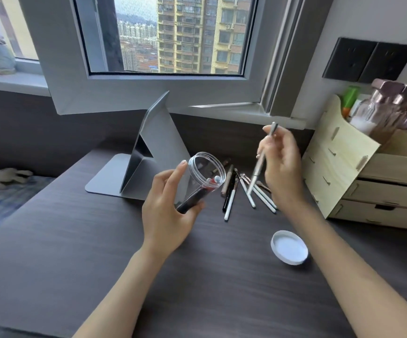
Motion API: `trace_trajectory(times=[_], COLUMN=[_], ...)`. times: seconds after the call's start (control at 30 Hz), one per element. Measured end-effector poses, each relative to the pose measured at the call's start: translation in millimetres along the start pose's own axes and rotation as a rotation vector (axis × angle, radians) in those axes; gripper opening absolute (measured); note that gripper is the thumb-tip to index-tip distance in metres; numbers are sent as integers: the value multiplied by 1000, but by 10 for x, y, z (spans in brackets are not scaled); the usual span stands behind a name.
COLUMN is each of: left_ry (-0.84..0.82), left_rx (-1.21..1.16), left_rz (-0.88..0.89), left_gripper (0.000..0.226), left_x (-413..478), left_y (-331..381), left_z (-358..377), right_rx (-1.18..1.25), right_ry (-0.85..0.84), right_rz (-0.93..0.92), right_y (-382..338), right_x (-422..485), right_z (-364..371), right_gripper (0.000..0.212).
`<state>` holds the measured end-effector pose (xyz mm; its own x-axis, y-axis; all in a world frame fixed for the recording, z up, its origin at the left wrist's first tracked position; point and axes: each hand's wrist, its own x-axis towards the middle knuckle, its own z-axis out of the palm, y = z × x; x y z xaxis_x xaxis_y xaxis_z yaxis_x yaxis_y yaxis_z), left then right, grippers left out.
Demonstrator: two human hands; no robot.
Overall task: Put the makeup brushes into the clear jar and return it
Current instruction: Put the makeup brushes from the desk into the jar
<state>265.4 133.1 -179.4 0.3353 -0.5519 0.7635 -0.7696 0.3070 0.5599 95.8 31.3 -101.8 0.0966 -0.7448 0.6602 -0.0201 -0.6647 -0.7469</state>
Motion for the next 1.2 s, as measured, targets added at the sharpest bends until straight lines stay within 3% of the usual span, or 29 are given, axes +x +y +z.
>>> trace_trajectory(times=[0.07,0.13,0.3,0.4,0.47,0.53,0.6,0.73,0.8,0.97,1.13,1.2], left_ry=[-20,-51,-103,-101,-106,-108,-103,-102,-114,-137,-38,7], left_rx=[-9,-4,-6,-12,-9,-5,-10,-9,-1,-5,-150,-267], left_rz=[35,83,123,123,127,132,126,133,165,169,-11,-103], left_gripper=[82,82,81,82,82,81,82,82,81,82,84,84], left_x=[-17,-34,-69,-68,-72,-80,-79,-74,-72,-84,-43,-22], left_y=[26,43,48,37,37,32,18,1,0,-25,-53,-61], left_z=[3,14,44,40,43,48,48,43,48,68,51,36], right_rx=[193,183,-500,-829,-921,-961,-1037,-1174,-1183,-722,-323,-389], right_ry=[19,-39,-433,-575,-691,-867,-933,-768,-738,-786,-357,-267], right_rz=[68,70,-163,-227,-252,-239,-247,-362,-351,-70,148,206], right_y=[-224,-375,-487,-562,-597,-602,-583,-623,-671,-655,-301,-14], right_x=[-57,-101,-237,-271,-267,-254,-222,-112,-59,29,134,109], right_z=[-121,-220,-224,-173,-144,-115,-90,-88,-101,-174,-255,-227], right_gripper=[18,20,27,26,24,42,52,15,19,17,19,20])
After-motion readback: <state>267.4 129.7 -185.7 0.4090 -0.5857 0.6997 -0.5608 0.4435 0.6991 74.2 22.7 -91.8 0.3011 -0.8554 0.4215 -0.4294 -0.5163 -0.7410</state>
